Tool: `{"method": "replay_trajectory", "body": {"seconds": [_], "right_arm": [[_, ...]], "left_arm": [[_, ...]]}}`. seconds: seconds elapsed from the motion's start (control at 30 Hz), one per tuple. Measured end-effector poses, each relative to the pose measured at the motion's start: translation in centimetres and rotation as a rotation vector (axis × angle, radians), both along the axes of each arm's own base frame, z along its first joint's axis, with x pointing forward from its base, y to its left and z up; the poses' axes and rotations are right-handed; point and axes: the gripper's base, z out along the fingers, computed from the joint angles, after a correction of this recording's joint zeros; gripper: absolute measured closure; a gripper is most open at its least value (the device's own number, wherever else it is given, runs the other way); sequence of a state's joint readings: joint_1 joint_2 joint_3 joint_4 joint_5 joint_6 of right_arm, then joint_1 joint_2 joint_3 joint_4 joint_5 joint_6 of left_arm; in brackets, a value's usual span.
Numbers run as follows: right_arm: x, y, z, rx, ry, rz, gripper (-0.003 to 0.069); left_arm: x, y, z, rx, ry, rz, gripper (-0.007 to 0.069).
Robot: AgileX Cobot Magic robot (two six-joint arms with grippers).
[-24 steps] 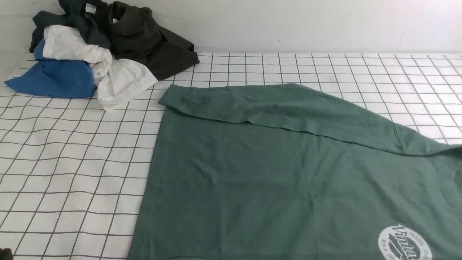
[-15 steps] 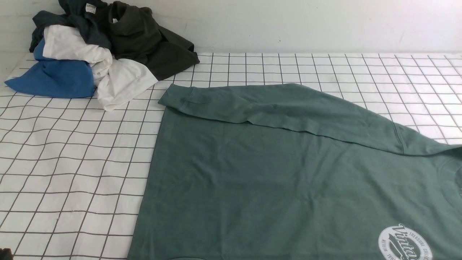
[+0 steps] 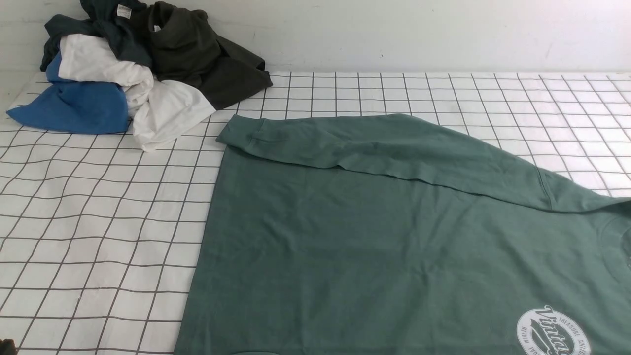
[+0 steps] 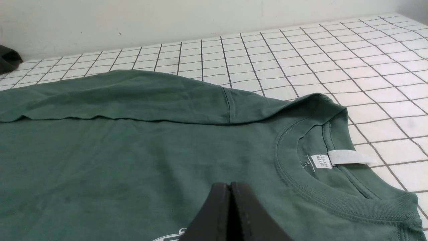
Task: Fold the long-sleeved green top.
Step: Use the left arm to clamp the cuff closest to it
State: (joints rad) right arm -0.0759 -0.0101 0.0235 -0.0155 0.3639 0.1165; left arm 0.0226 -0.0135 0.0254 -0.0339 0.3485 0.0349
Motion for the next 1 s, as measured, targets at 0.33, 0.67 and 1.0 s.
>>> {"method": "replay_trajectory", "body": {"seconds": [0.33,0.67,1.0], "right_arm": [[0.0,0.0,0.0,0.0,0.0,0.0,0.0673],[0.0,0.0,0.0,-0.004,0.0,0.0,0.0673],[0.01,0.81,0.0,-0.004,0.0,0.149,0.0673]], "left_arm": [[0.0,0.0,0.0,0.0,0.0,0.0,0.0632],[0.0,0.0,0.0,0.0,0.0,0.0,0.0632],[0.0,0.0,0.0,0.0,0.0,0.0,0.0632]]}}
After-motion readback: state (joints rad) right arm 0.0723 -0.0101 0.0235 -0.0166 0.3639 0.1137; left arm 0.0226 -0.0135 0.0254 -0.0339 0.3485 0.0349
